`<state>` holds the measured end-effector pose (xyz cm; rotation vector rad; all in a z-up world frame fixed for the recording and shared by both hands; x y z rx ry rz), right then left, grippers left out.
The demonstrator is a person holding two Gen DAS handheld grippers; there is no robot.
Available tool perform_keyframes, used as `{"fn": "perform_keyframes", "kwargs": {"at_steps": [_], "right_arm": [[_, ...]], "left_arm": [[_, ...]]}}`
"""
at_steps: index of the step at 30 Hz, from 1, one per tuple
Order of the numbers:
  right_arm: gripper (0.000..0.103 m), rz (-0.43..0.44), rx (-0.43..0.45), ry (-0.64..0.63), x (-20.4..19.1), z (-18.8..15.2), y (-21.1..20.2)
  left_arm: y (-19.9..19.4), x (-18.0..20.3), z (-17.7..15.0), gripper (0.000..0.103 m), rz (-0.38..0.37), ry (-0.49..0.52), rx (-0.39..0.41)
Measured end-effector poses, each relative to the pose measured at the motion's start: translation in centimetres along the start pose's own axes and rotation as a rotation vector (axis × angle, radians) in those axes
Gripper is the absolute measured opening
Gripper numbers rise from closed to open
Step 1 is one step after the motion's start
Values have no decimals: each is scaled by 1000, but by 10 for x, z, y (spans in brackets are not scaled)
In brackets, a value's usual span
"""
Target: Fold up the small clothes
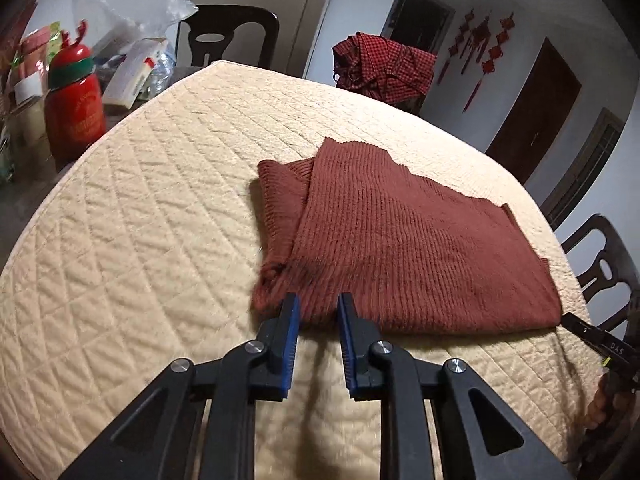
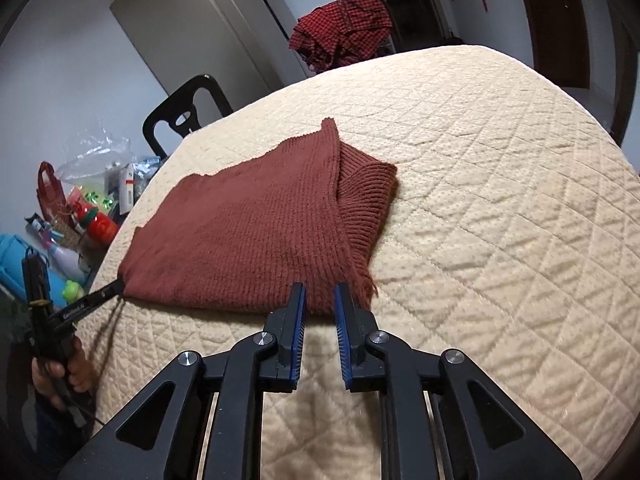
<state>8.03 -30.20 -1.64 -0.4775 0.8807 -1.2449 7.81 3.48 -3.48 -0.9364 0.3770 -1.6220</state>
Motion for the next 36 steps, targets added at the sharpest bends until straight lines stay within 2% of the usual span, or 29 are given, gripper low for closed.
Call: {"fn": "perform_keyframes", "kwargs": {"at_steps": [3,5,9,11,25,29,31,32,33,36], "right_arm": [[32,9,-21,50,7,-8,-2],[37,44,-53,86,7,-17,1],[43,67,-46,102,3,-16,3],[43,85,-48,110,1,-12,7],[44,205,-30,330,12,1,17],[43,211,-15,340,13,1,15],[39,190,-5,328,12,3,15],[23,178,-5,317,12,3,17],[13,167,-9,311,12,3,18],[7,176,-3,309,13,4,16]], "left_arm": [[-7,-5,-9,25,7,-24,-8],[-6,-8,-15,28,-11,-55,-25],[0,-12,-11,29,-31,-102,-16],[4,-14,-5,33,-39,-127,-2],[17,-32,13,33,-85,-259,47],[19,-31,14,32,-69,-243,54],[20,-30,14,26,-60,-230,52],[21,-30,15,22,-56,-226,50],[22,-29,15,20,-54,-224,50],[20,-27,16,12,-55,-215,48]]}}
Point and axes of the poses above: each gripper's, at about its wrist camera, not at the fingertips, and y roughly the way its jaws point, x to its right, z to its top, the point moved 8 cm from there along y, roughly the way its jaws point, and after that the axes turned 6 degrees about -z, right-handed, at the moved point
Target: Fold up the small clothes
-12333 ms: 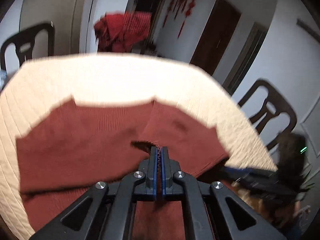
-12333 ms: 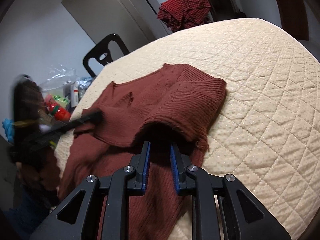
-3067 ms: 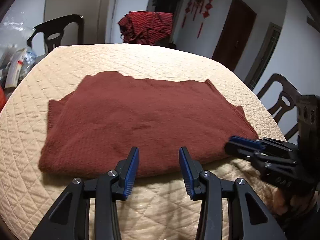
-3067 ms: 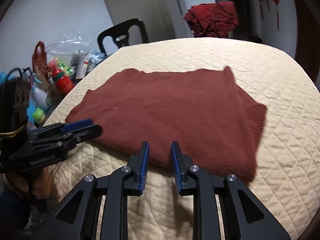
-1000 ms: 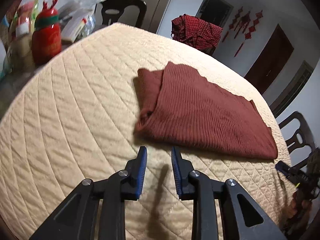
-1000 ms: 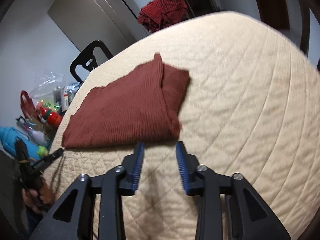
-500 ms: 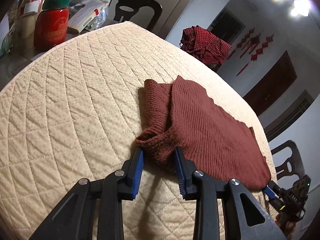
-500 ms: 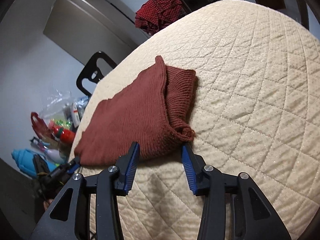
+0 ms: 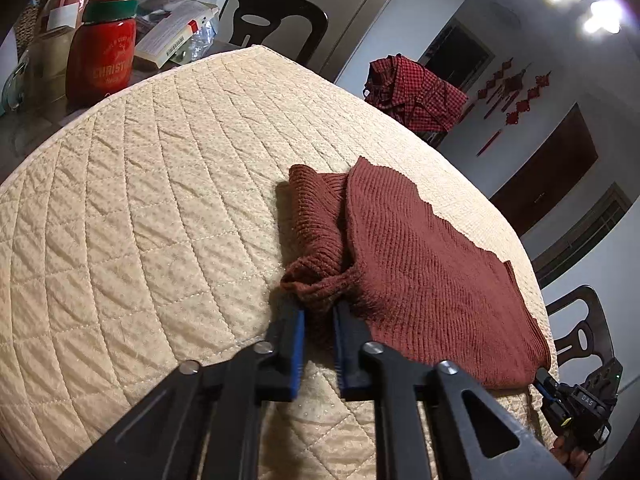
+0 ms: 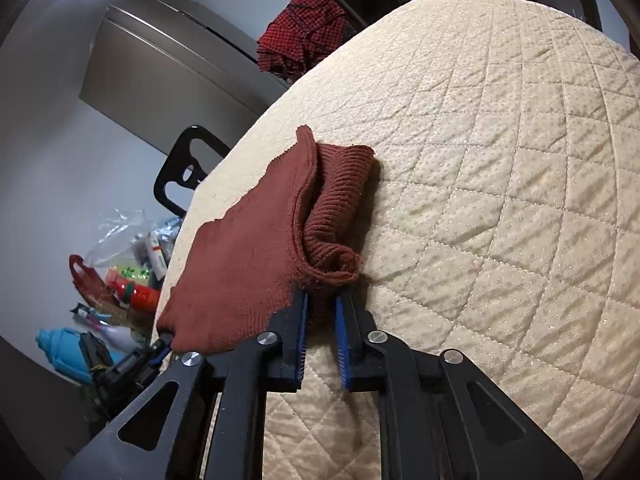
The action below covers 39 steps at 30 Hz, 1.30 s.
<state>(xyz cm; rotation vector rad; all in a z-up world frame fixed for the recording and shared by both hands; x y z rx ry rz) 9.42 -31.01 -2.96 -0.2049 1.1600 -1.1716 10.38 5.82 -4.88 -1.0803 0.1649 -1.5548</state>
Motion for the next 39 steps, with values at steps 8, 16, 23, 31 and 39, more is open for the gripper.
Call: {"fn": "perform_keyframes", "kwargs": {"at_steps": [8,16,23,31,39], "right_arm": [[5,38,35,-27,-11,3,-30],[5,-24,-7,-4,12,-15,-55],[8,-99,-94,-10,32,-32,-39],[12,-153,36,-195,7,-20,-74],[12,-89,9,-269,-28,-12,-22]], "left_arm": [[-23,10,1,8,-33,26,23],[-53,5,-33,8,-58,-2,-17],[-54,-6,-64,9,-55,0,-60],[-80,-3,-36,13,50,134,2],[-37,52,-12,13,-51,254,3]]}}
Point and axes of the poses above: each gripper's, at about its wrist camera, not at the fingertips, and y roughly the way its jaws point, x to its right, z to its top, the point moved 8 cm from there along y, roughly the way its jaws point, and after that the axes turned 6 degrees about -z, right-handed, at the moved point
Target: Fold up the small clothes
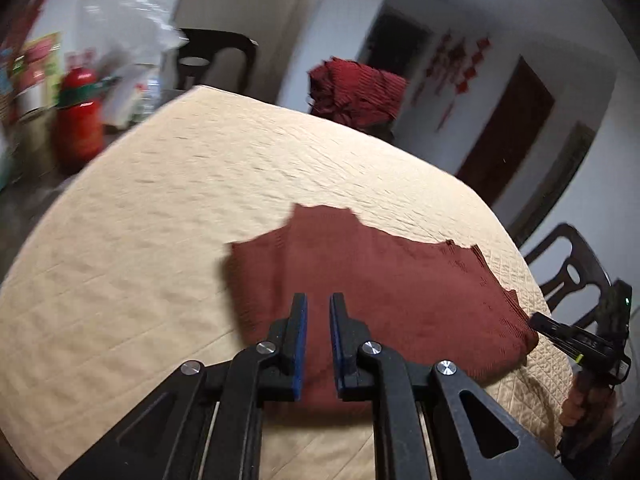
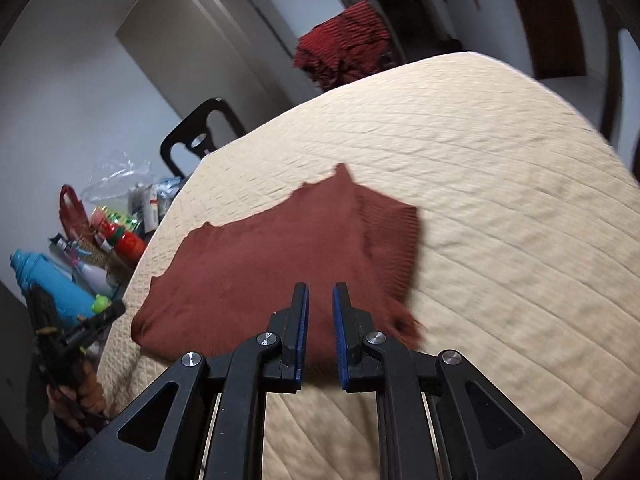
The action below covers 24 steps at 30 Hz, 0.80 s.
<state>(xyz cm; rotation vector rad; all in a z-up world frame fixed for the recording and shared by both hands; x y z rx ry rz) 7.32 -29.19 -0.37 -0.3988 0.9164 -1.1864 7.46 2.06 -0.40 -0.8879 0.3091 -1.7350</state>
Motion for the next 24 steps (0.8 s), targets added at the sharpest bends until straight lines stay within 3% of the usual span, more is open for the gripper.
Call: {"fn": "perform_keyframes", "kwargs": {"at_steps": [3,5,8,15,21,24], "right_arm": [[12,-58,-36,3,11,2,23],[12,-43,-29,21,14,7,23],[12,-90,-9,-32,9,12,16],[12,-88,-26,-77,-14,32,41],[12,-127,-49,-49,-2,44,64],[12,-155,-37,-27,11,48,64]], "left_arm": [[35,3,-3,13,44,55,-66],[49,-3,-8,13,75,68,-111],[46,3,-3,13,91,97,-110],[65,27,30,13,101,170,-87],[96,7,32,13,191,149,-135],[94,3,27,13,192,152,-115]]}}
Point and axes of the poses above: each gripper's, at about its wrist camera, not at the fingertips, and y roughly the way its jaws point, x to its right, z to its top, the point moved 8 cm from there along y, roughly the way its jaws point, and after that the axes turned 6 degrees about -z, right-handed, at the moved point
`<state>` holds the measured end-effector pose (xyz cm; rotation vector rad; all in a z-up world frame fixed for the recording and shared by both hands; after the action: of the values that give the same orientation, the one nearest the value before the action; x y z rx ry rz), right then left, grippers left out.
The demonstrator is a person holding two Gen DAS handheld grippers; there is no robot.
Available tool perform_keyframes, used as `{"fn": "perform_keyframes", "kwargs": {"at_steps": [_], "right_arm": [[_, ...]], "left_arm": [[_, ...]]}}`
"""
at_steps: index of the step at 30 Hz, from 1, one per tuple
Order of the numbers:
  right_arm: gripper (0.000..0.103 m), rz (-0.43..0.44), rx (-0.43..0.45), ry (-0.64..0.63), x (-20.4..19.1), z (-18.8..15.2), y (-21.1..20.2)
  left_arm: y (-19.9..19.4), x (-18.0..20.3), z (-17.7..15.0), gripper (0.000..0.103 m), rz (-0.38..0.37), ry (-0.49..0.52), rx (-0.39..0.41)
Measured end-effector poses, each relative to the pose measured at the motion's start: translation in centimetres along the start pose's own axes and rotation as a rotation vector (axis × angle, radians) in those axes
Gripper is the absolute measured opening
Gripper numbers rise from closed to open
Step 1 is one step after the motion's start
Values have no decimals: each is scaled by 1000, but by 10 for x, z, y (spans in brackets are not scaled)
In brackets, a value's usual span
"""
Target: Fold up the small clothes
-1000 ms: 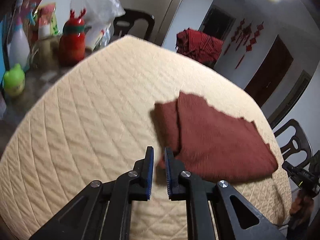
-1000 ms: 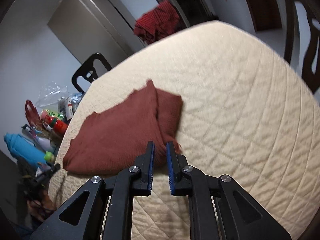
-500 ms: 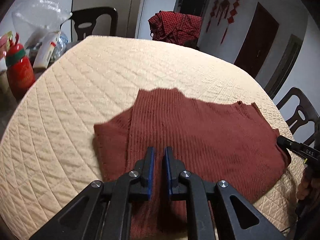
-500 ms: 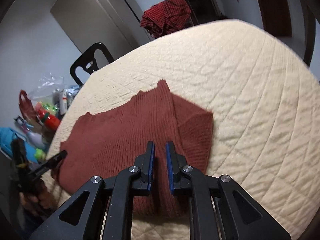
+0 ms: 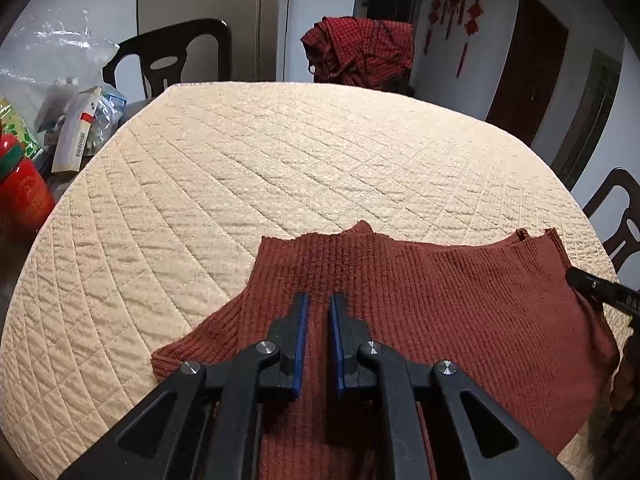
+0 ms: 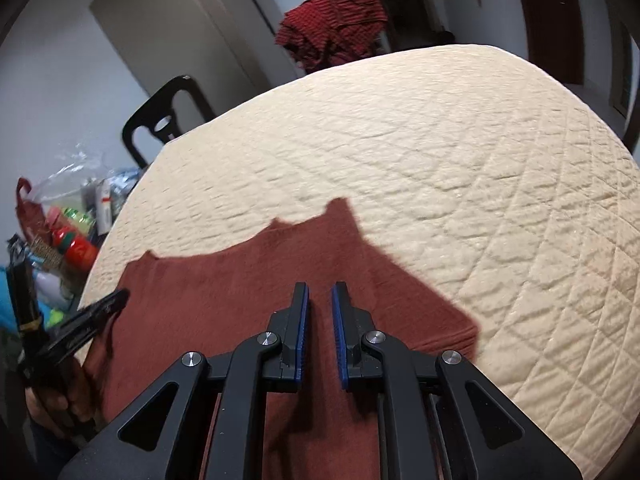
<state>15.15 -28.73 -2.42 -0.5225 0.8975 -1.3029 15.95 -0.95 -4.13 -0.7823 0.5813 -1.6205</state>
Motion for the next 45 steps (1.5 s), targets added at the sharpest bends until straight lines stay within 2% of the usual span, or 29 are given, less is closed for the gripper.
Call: {"fn": "perform_keyframes", "kwargs": {"at_steps": [11,16,22,29,32,38,40,45], "right_arm": [[12,12,21,14,3,4,3],[12,-4,22,-21,-11,4,-7],[12,71,63,-158,-55,-8,-27],[12,208,22,-284,-111,-37,-31],[12,219,-4,-313,-121,-48,-25],[12,210,-55,-353,-132,-66,-13],[12,196,-79,-352,-131,-71,-5],[11,179,-76,-353,-133,-70,-2]], "left_arm": [[2,-3,2,16,-6,-32,14],[-3,-1,2,16,20,-13,16],[-25,5,-2,16,45,-1,43],[-51,-6,-11,17,79,-22,74],[-58,-14,-19,24,92,-44,74],[-64,-29,-36,33,93,-69,66],[-62,-32,-43,35,92,-78,55],[-59,-34,-48,37,97,-85,53]]}}
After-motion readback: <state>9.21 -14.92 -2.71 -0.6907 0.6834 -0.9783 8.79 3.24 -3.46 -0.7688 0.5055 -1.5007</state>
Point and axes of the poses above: each gripper's, at about its wrist camera, not at the fingertips, and y roughly the way its jaws point, x to its right, z to its top, the point moved 8 cm from there along y, roughly the way its jaws point, and after that the axes turned 6 degrees about -z, right-handed, at the moved point
